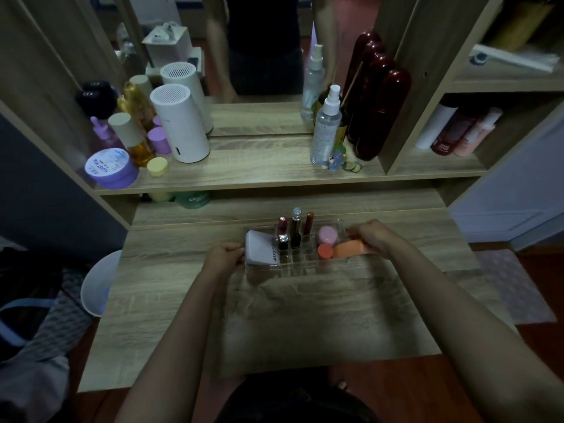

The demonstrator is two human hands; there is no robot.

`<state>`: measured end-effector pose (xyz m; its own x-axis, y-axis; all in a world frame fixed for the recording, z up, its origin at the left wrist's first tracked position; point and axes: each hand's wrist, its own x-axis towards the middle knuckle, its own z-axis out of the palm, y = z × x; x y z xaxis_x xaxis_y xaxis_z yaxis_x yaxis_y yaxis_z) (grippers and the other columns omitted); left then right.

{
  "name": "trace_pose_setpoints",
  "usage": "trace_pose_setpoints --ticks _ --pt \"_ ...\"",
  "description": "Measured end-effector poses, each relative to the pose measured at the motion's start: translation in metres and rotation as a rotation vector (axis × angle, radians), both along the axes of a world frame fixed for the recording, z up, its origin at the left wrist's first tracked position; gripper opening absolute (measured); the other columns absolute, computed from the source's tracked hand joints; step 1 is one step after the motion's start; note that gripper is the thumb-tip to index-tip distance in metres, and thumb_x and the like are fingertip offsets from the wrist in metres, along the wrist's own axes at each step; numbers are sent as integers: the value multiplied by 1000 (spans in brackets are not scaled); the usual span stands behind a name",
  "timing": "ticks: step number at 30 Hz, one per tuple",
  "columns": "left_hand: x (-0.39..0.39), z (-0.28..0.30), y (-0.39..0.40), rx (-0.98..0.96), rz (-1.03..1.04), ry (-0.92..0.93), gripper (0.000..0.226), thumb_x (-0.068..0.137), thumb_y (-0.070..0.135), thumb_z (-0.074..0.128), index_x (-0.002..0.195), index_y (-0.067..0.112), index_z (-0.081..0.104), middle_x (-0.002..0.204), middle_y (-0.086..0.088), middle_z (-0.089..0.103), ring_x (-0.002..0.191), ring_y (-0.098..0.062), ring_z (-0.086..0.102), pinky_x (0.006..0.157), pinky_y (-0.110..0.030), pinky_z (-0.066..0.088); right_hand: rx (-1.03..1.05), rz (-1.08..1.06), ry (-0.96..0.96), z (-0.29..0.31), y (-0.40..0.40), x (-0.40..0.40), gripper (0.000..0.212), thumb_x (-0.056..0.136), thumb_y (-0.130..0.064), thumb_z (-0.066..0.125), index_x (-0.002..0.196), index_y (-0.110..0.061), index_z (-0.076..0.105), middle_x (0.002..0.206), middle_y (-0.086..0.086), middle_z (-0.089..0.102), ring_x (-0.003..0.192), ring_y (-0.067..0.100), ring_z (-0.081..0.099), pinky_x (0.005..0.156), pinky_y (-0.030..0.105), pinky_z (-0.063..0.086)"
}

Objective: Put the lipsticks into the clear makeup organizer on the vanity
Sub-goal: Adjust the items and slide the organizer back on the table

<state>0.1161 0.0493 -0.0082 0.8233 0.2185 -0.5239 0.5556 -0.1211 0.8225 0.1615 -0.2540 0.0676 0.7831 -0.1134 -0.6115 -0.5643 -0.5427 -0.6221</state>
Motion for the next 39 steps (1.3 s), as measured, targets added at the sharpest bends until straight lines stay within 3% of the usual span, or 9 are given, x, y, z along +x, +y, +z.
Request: trace_pose_setpoints --ticks 4,6,9,18,22,26,30,36,39 --pt "-1 1 -4 -17 30 -14 27 87 -8 50 73 8 67 35 13 62 57 -15 57 68 -31 48 52 -27 32 -5 -4 2 35 87 -19 59 112 6 64 103 22 67 79 26 60 69 32 50" --pt "-2 2 -5 8 30 -20 20 87 -7 50 78 -2 68 41 10 65 64 -17 54 62 -26 47 100 -55 42 -7 -7 2 32 89 -18 58 110 4 66 98 18 64 74 23 60 63 27 48" --pt "-4 5 -9 68 26 -27 23 87 -3 51 105 -10 63 81 -12 66 63 -14 55 54 -17 50 129 -67 49 -8 -11 1 30 90 -20 56 109 1 66 98 16 63 72 20 58 63 26 47" --pt "5 1 -44 13 11 0 25 90 1 50 111 -5 61 103 -21 65 78 -25 61 75 -39 53 171 -154 25 -10 -43 0 28 91 -16 49 107 0 65 97 17 61 66 20 56 58 28 47" --pt "10 3 -74 -43 4 -9 20 89 1 50 102 0 66 99 -18 66 87 -29 62 87 -47 53 180 -179 20 -7 -69 -1 21 95 -20 42 88 -12 60 93 15 60 64 19 54 59 28 45" --pt "16 4 -105 -58 -16 -2 22 89 2 51 107 -3 63 93 -14 66 82 -24 64 71 -34 56 175 -166 14 -4 -102 -2 25 97 -24 38 86 -14 59 88 10 61 75 19 56 65 29 45" --pt "22 6 -139 -81 -25 4 24 88 -3 50 109 -8 62 94 -17 65 89 -31 61 88 -50 52 177 -197 11 -7 -133 4 27 97 -22 37 84 -13 59 86 9 59 80 22 53 80 35 42" --pt "26 10 -183 -55 -111 7 20 87 0 55 102 -4 66 72 -6 65 70 -22 61 70 -40 53 107 -243 11 -12 -176 16 32 96 -23 36 73 -18 58 93 13 61 92 27 51 83 35 38" --pt "27 13 -203 -16 -97 3 18 86 3 56 98 -1 69 71 -6 66 70 -24 62 79 -46 54 92 -252 10 -12 -196 19 31 95 -24 38 73 -17 59 95 14 60 91 28 52 83 36 40"
